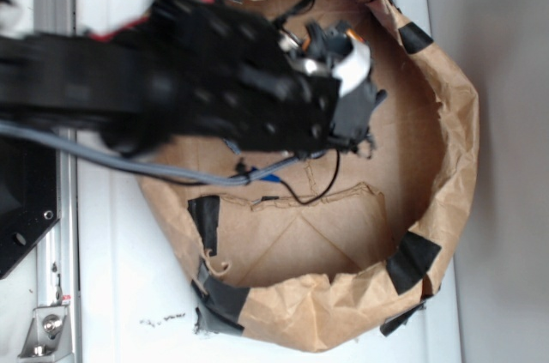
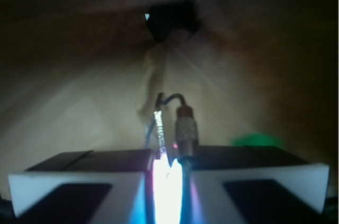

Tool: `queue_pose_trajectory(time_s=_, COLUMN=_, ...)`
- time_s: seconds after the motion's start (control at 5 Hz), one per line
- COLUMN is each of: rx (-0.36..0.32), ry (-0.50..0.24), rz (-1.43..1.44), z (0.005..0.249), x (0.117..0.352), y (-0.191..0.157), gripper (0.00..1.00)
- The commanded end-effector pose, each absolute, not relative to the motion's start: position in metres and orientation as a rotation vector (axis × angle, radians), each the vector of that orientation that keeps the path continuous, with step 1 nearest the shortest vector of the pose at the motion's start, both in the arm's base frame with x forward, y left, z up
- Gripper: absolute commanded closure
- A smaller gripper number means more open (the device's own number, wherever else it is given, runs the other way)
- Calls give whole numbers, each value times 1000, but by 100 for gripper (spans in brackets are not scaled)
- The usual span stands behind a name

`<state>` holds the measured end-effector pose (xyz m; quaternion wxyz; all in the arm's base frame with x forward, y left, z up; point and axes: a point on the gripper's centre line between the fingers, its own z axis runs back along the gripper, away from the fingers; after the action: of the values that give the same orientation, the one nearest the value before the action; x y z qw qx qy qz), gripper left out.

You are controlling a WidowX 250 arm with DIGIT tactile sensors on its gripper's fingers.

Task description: Grab the silver keys.

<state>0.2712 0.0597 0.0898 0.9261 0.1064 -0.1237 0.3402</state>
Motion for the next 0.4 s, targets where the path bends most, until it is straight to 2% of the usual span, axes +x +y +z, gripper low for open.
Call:
queue_pose_trajectory(time_s=0.0, rx=-35, ry=-255, rz=491, z=173, x=263, y=47, gripper=100)
queue_pose_trajectory(time_s=0.2, rx=9, ry=-268, rz=487, z=163, x=270, y=43, gripper=100)
